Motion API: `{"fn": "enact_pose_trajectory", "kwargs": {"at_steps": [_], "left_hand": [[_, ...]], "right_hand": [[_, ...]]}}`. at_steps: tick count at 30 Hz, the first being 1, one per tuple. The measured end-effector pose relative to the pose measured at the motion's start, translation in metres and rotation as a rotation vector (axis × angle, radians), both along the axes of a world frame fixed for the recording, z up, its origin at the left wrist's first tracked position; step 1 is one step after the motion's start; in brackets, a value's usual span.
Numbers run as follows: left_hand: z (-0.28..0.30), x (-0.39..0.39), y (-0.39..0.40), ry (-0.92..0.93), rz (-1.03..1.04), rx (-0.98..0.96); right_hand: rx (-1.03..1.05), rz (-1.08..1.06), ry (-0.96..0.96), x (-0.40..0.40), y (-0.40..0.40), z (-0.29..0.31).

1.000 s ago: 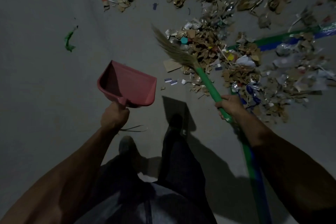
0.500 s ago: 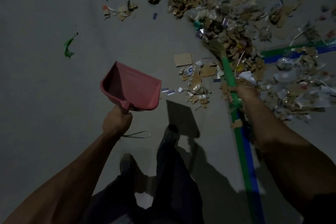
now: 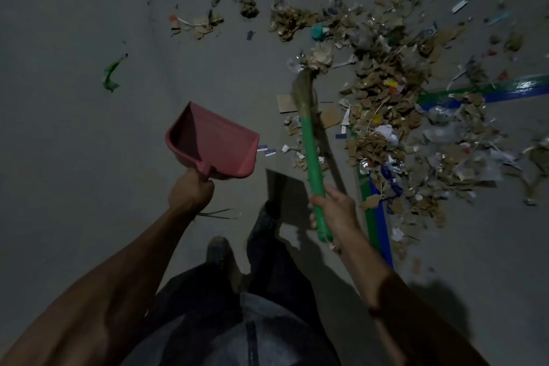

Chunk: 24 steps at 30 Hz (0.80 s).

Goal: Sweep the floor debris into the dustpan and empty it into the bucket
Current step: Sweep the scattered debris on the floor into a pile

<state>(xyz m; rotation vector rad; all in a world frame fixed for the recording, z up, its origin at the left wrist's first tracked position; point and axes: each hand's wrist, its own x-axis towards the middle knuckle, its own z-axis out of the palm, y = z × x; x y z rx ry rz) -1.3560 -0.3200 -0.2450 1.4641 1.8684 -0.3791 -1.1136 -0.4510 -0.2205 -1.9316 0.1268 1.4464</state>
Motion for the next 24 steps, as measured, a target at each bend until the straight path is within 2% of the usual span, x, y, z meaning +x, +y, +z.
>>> {"fn": "enact_pose_trajectory", "kwargs": {"at_steps": [3, 7, 15, 19, 24], "left_hand": [[0.006, -0.006, -0.002, -0.002, 0.012, 0.007], [0.004, -0.014, -0.005, 0.0, 0.023, 0.01], [-0.006, -0.04, -0.019, -0.014, 0.036, 0.028], [-0.003, -0.059, -0.03, -0.001, 0.029, 0.028], [0.01, -0.091, -0.051, 0.009, 0.018, 0.048]], "right_hand": [[-0.034, 0.063, 0.043, -0.019, -0.013, 0.005], [-0.108, 0.166, 0.013, -0.005, -0.007, -0.005], [-0.161, 0.072, -0.253, 0.056, 0.017, -0.038], [-0.095, 0.076, -0.29, 0.03, -0.002, -0.025], [0.015, 0.139, -0.239, -0.049, -0.041, 0.01]]}}
